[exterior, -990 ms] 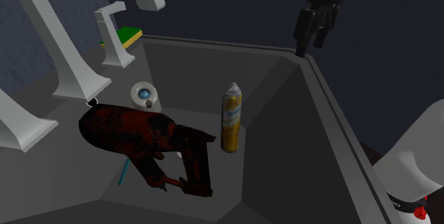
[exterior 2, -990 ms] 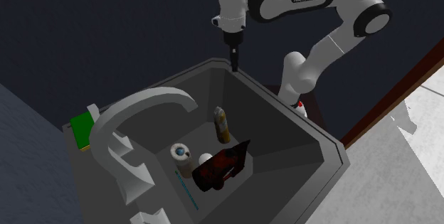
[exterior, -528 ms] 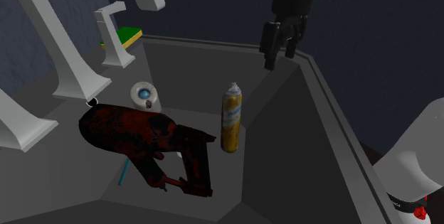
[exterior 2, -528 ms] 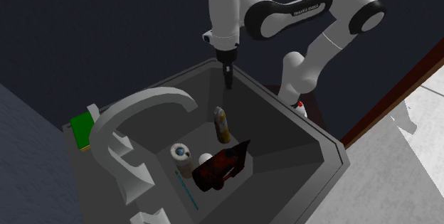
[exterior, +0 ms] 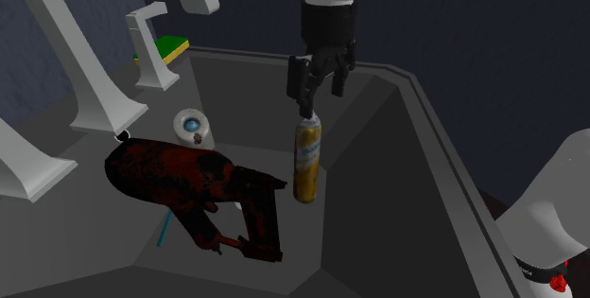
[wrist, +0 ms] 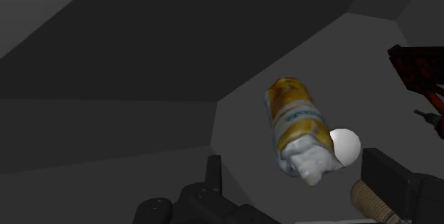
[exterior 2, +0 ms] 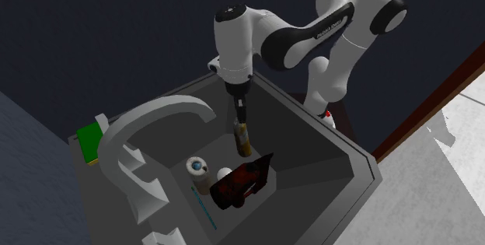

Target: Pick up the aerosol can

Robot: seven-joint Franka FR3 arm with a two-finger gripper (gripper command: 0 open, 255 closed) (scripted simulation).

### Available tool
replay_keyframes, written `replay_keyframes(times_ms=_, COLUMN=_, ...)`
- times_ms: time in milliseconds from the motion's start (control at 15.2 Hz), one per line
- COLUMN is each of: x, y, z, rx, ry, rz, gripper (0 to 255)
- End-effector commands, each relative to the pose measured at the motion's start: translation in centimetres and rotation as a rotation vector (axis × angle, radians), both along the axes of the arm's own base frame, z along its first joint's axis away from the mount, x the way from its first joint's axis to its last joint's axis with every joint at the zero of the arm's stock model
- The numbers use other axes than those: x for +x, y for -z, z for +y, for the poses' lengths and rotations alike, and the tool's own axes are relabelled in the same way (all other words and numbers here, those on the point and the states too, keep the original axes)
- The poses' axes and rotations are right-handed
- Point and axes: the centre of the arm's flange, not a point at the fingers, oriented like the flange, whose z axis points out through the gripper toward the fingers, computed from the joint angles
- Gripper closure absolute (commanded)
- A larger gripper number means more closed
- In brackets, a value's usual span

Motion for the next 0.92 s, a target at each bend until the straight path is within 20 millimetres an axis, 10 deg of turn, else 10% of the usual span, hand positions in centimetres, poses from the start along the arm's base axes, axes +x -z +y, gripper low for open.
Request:
replay_keyframes(times_ms=0, x=0.5, y=0.5, z=2.6, rx=-0.002, ry=-0.017, rz=-0.003, gripper=0)
replay_keyframes(times_ms=594, x=0.5, y=4.5, z=2.6, rx=-0.002, ry=-0.017, rz=-0.003, gripper=0)
replay_keyframes(times_ms=660, x=0.5, y=4.4, z=2.6, rx=-0.002, ry=-0.017, rz=-0.003, gripper=255)
replay_keyframes(times_ms=858, x=0.5, y=4.5, z=2.5, rx=-0.002, ry=-0.017, rz=-0.003, gripper=255)
